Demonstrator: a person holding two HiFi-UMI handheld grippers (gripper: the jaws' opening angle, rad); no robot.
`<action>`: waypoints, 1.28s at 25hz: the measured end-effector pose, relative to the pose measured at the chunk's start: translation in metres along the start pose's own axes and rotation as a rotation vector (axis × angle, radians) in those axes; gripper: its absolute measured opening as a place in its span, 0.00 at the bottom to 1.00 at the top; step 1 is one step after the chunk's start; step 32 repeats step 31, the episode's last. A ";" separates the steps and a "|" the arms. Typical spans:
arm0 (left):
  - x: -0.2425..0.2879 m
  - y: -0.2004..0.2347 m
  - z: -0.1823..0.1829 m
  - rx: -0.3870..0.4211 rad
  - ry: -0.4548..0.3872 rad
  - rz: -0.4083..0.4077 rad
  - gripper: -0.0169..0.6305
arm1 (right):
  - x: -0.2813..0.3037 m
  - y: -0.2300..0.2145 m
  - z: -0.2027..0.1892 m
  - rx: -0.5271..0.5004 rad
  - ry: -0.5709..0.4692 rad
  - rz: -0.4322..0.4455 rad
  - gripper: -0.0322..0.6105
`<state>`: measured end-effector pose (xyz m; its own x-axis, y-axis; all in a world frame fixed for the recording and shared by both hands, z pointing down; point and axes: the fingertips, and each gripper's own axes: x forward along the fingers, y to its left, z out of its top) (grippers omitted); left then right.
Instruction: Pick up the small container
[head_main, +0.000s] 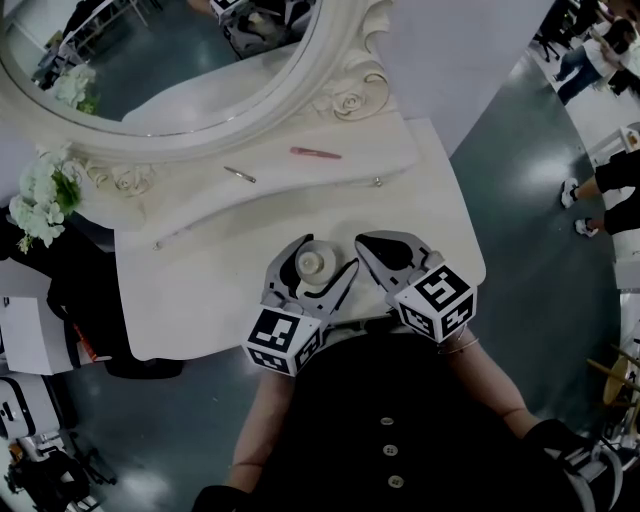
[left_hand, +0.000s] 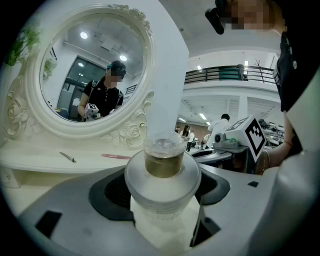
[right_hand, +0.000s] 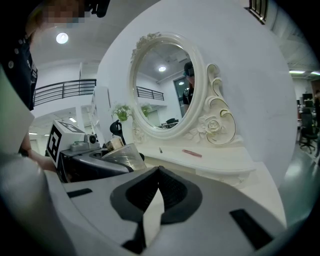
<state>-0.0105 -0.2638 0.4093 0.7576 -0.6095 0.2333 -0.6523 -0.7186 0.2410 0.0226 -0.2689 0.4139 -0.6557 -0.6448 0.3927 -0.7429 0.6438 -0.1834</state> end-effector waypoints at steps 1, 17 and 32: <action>0.001 0.000 0.000 0.001 -0.001 0.000 0.50 | -0.001 -0.001 0.000 0.000 0.000 -0.002 0.05; 0.006 -0.005 -0.001 -0.001 0.015 -0.005 0.50 | -0.005 -0.006 -0.003 -0.009 0.007 -0.014 0.05; 0.009 -0.006 0.005 -0.007 0.007 -0.010 0.50 | -0.008 -0.015 -0.010 -0.007 0.030 -0.025 0.05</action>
